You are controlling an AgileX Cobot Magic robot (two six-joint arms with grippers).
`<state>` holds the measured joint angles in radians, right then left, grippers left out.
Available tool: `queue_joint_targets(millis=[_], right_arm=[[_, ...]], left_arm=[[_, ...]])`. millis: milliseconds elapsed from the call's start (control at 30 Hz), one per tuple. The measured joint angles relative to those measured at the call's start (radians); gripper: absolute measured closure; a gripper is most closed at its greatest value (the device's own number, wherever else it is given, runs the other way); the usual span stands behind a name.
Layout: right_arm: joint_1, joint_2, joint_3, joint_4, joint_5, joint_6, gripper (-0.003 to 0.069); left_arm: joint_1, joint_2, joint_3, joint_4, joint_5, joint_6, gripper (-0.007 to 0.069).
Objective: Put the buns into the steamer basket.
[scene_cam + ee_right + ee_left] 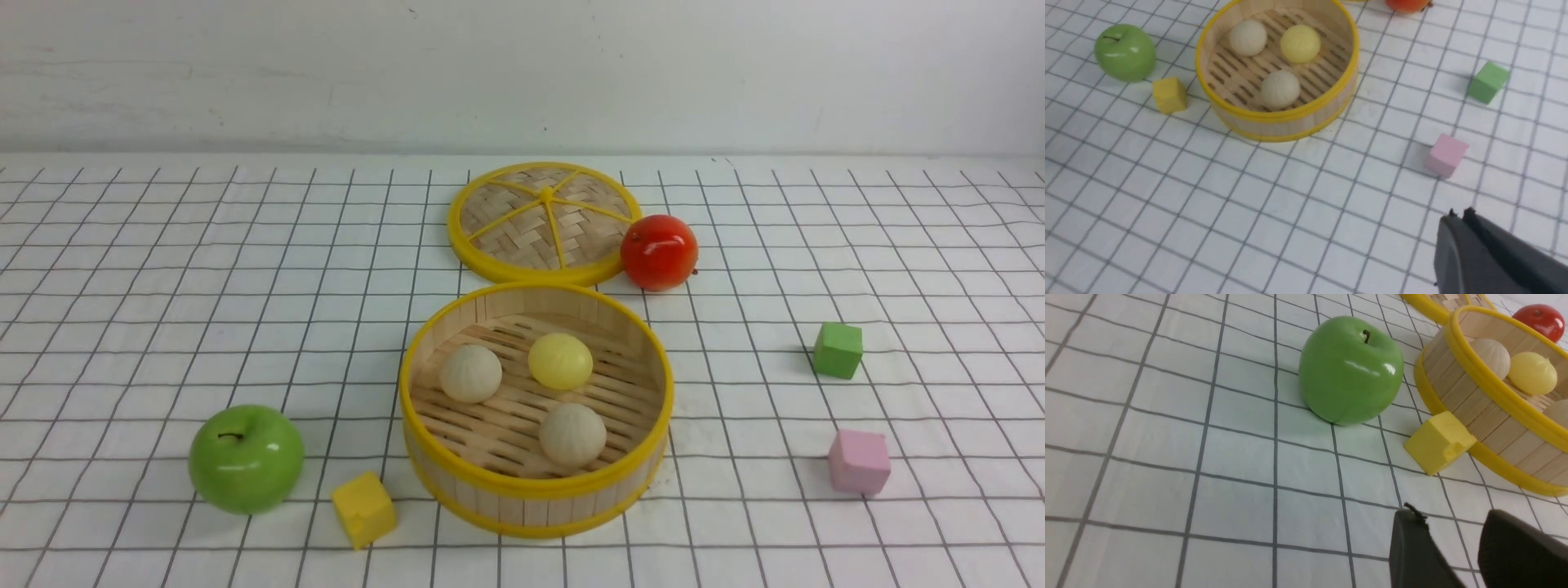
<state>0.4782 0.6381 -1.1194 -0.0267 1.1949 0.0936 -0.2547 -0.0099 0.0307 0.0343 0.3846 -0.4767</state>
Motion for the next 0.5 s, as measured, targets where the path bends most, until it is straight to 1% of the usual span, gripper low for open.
queue_joint_targets(millis=[33, 133, 233, 267, 300, 367, 400, 500], right_arm=[[-0.003, -0.004, 0.0, 0.0, -0.004, 0.0, 0.0675], [-0.115, -0.102, 0.099, -0.068, -0.137, 0.001, 0.0673], [-0.252, -0.211, 0.266, -0.088, -0.319, 0.003, 0.067], [-0.278, -0.239, 0.31, -0.089, -0.367, 0.003, 0.0669], [-0.328, -0.306, 0.421, -0.098, -0.481, 0.003, 0.0669], [-0.373, -0.396, 0.577, -0.123, -0.641, 0.002, 0.0669], [-0.392, -0.443, 0.698, -0.15, -0.727, 0.001, 0.0669], [-0.408, -0.525, 0.906, -0.189, -0.868, 0.001, 0.0666]], left_arm=[[0.0, 0.0, 0.0, 0.0, 0.0, 0.0, 0.0387], [0.0, 0.0, 0.0, 0.0, 0.0, 0.0, 0.0387], [0.0, 0.0, 0.0, 0.0, 0.0, 0.0, 0.0387], [0.0, 0.0, 0.0, 0.0, 0.0, 0.0, 0.0387], [0.0, 0.0, 0.0, 0.0, 0.0, 0.0, 0.0387], [0.0, 0.0, 0.0, 0.0, 0.0, 0.0, 0.0387], [0.0, 0.0, 0.0, 0.0, 0.0, 0.0, 0.0387], [0.0, 0.0, 0.0, 0.0, 0.0, 0.0, 0.0387]])
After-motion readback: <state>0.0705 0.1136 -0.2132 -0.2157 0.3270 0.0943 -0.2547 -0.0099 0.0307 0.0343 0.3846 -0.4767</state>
